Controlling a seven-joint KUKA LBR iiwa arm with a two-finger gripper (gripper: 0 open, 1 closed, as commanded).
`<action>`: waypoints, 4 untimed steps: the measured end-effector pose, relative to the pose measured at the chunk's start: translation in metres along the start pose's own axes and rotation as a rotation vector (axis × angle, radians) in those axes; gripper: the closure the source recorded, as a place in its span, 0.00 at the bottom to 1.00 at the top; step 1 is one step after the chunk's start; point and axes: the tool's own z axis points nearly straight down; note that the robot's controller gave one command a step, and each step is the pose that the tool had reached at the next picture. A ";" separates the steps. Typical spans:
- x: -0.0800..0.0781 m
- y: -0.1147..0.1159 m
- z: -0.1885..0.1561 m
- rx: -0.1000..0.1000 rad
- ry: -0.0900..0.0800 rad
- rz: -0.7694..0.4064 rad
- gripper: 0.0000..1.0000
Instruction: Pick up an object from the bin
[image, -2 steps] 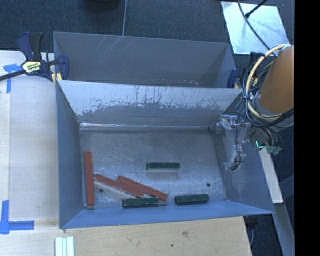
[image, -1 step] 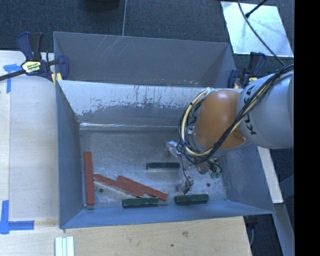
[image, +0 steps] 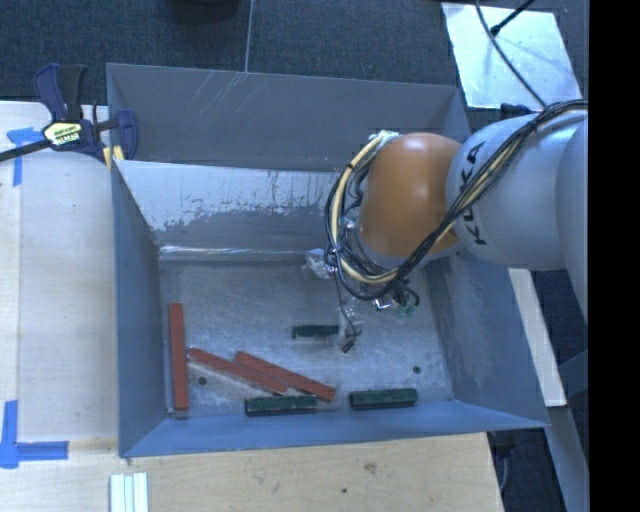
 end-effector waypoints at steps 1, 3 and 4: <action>0.010 -0.006 -0.001 0.000 0.009 0.083 0.00; 0.020 -0.003 0.033 0.001 0.008 0.153 0.00; 0.019 -0.002 0.032 0.001 0.005 0.152 1.00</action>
Offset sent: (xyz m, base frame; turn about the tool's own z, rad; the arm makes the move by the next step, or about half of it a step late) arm -0.0087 -0.0079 0.0003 0.0824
